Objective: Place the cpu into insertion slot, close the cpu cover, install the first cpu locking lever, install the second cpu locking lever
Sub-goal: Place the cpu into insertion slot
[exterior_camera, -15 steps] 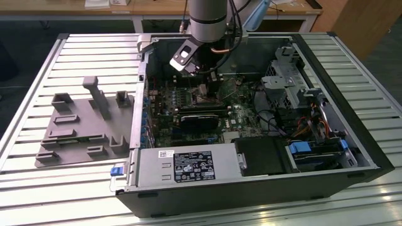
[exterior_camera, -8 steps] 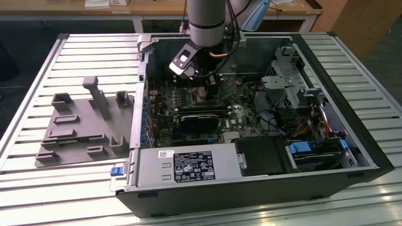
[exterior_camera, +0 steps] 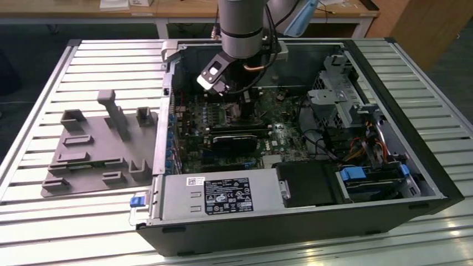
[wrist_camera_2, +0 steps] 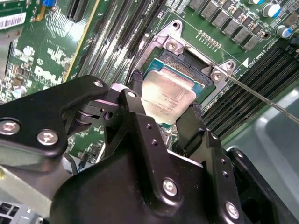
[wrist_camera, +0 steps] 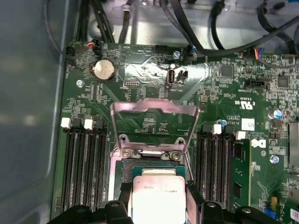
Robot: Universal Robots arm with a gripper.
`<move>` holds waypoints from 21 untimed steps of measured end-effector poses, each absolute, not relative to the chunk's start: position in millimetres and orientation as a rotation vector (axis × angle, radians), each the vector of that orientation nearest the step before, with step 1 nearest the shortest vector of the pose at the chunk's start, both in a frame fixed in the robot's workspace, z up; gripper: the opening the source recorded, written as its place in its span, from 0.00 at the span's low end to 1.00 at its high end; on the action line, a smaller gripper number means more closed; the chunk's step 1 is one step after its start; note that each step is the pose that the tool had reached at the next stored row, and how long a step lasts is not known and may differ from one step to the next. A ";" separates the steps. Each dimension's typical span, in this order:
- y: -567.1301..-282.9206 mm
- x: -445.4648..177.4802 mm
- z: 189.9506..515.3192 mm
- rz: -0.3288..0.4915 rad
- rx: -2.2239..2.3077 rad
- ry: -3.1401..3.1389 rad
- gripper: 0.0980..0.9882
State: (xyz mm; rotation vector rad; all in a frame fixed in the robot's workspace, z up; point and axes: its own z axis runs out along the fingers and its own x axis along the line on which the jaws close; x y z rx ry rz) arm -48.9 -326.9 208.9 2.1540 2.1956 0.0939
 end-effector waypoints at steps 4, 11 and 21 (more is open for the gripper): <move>-325.1 -49.0 206.6 0.093 2.168 2.181 0.49; -321.5 -49.0 201.9 0.093 2.171 2.178 0.49; -319.4 -49.0 194.8 0.093 2.177 2.172 0.49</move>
